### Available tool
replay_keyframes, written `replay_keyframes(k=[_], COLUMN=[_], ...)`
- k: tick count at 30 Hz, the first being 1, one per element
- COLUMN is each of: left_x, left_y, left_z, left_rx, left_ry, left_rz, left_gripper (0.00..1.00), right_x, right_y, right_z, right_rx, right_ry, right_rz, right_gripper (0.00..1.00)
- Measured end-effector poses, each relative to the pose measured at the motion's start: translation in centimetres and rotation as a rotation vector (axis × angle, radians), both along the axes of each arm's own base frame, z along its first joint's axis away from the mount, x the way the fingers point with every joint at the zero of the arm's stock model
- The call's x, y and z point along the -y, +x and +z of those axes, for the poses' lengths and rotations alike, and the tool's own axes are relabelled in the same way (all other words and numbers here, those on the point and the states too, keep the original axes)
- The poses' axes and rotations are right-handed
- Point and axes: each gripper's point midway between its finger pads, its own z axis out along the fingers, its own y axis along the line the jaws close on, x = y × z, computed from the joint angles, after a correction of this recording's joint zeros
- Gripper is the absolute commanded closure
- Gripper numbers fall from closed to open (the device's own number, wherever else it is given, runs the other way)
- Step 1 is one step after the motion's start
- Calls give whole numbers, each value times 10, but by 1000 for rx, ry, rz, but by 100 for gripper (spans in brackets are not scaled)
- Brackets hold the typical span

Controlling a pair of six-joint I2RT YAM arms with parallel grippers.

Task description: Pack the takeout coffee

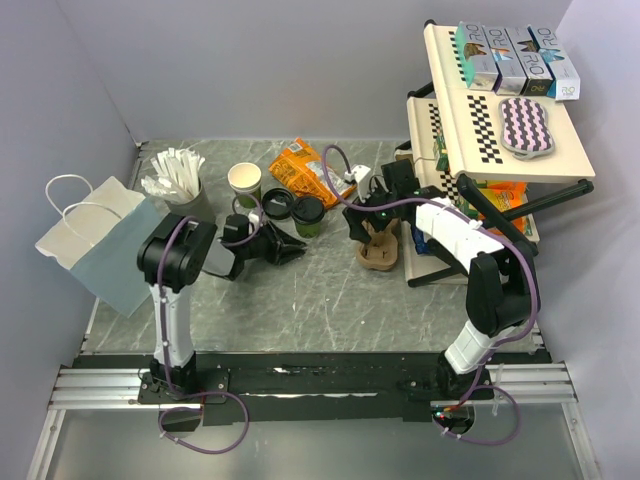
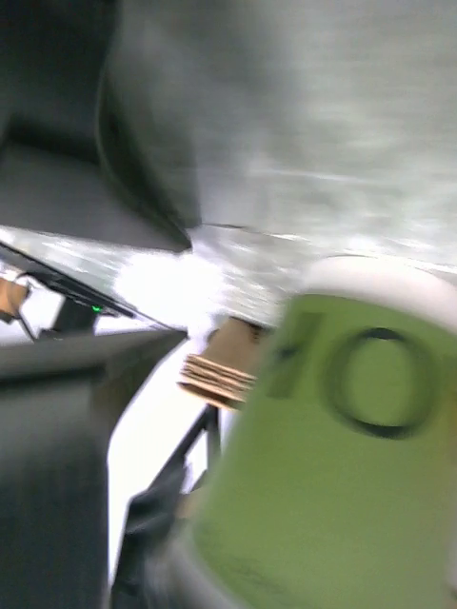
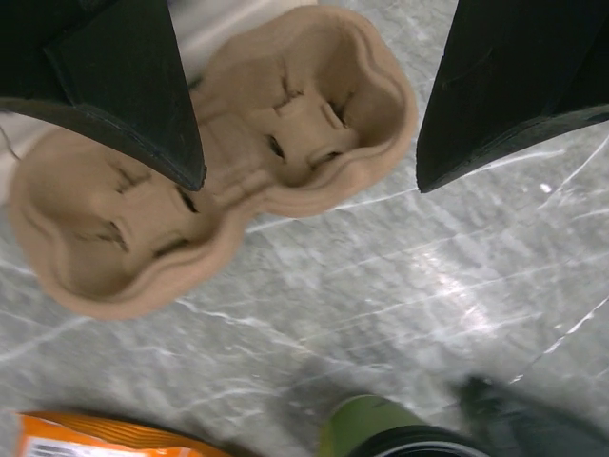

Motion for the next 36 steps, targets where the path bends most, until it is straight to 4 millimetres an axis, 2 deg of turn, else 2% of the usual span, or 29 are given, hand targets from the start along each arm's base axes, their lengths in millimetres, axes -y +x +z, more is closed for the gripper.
replay_keyframes(k=[1,5,9,15,17,20,26,28,32,36], left_x=[-2,-17,-29,-38,-41,-44,-52,-55,-60,-70], left_y=[-6,-30,-40,-72,-79,-80,-90,-93,-99,-106], left_z=[1,7,10,27,37,59,123,139,168,185], left_rx=[-9,-5,35,143,193,300,621,699,822,907], left_ry=[9,68,135,241,273,320,399,423,470,520], left_rz=[-4,-37,-80,-236,-296,-368,-457,-473,-498,-504], left_gripper=[43,35,33,34,35,34,33,33,32,33], right_x=[3,11,20,33,34,32,30,32,34,32], right_y=[3,8,3,7,6,-3,-12,-6,12,21], right_z=[2,6,4,22,22,17,12,12,18,11], right_rx=[6,20,6,-22,-45,-117,-225,-229,-219,-251], right_ry=[-9,-45,-103,-122,-102,-65,-33,-44,-46,-34], right_rz=[-18,-39,-29,-122,-164,-229,-346,-385,-478,-553], right_gripper=[7,12,18,19,19,19,26,31,32,37])
